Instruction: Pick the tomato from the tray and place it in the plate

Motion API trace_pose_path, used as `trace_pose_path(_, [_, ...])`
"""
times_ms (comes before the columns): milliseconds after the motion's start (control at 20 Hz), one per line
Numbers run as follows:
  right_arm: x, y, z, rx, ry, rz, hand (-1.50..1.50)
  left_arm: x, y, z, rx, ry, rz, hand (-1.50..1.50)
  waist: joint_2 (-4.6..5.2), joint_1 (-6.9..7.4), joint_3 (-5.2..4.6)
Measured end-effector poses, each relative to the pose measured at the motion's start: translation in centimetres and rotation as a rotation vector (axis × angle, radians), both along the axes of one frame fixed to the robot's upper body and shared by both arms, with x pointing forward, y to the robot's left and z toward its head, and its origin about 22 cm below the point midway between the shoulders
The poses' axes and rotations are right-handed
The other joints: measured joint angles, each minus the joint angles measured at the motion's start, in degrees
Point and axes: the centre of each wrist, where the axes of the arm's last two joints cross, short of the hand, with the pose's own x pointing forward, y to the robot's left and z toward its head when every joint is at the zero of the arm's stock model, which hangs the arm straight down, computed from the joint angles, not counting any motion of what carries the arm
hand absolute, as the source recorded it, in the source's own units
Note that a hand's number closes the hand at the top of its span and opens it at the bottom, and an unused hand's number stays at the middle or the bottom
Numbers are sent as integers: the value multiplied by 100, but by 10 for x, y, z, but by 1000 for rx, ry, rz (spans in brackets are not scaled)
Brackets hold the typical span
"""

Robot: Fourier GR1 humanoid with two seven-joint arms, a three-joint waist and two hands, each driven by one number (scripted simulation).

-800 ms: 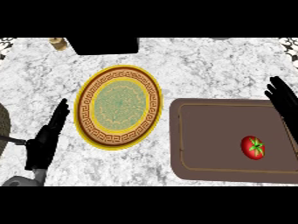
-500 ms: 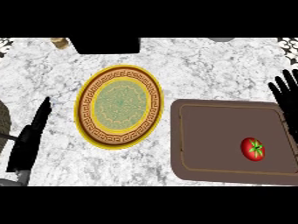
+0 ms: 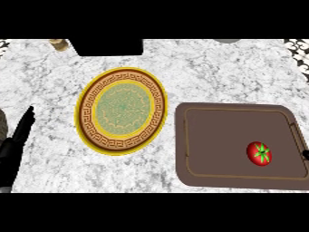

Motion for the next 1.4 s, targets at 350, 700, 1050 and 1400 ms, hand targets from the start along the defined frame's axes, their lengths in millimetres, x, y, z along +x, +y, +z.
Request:
trace_pose_path(350, [-54,-15,21,-101,37,89,-150,-3,-3,4,11,-6,-10,0,28,59,-5])
trace_pose_path(700, [-71,-43,51,-381,296,259,-150,-9,-5,1,6,-1,-21,0,45,113,-8])
trace_pose_path(1050, [-48,-57,66,-521,510,363,-150,-4,-5,5,5,-10,-25,0,57,165,-6])
trace_pose_path(1400, [-16,-57,65,-610,664,509,-150,-3,-6,0,-1,-7,-33,0,60,180,-4])
